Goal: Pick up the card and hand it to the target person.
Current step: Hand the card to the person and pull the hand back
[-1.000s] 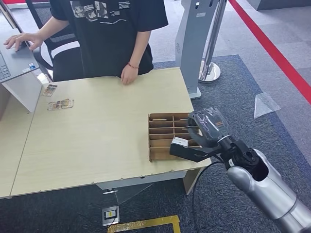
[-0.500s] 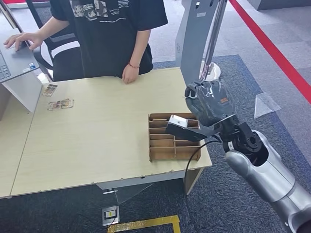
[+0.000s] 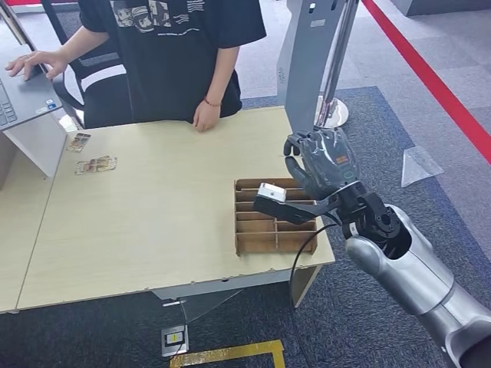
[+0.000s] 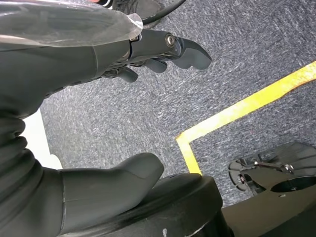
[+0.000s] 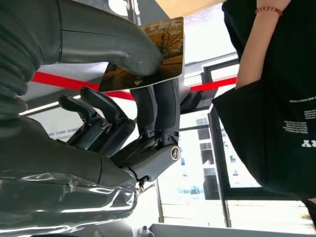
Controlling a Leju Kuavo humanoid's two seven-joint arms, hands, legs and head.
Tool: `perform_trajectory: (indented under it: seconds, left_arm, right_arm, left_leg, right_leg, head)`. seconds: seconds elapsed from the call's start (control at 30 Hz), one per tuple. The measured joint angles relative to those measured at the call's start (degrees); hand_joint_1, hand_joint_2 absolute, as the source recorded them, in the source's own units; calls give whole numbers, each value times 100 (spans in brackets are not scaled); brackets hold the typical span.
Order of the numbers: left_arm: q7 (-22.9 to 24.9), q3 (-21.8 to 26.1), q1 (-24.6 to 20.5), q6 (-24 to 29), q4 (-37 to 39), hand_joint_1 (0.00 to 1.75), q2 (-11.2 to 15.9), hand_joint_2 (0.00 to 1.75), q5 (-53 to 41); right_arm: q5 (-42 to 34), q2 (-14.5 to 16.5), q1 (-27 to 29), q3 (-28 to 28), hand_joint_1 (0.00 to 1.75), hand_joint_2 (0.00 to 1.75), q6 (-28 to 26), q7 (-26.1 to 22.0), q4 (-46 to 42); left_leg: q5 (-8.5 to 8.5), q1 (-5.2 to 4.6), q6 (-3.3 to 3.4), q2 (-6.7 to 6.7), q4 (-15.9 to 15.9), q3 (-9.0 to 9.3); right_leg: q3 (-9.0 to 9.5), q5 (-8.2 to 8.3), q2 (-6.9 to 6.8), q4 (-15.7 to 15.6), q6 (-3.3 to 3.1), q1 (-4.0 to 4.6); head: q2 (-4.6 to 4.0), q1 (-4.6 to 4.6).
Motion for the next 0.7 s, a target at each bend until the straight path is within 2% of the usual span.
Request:
perform_trajectory:
  seconds: [0.7]
  left_arm:
    - [0,0,0,0,0,0,0,175,0]
  right_arm:
    - [0,0,0,0,175,175,0,0,0]
  left_leg:
    - [1,1,-3,3,0,0]
  right_leg:
    - [-1,1,4,-1,0,1]
  head:
    - [0,0]
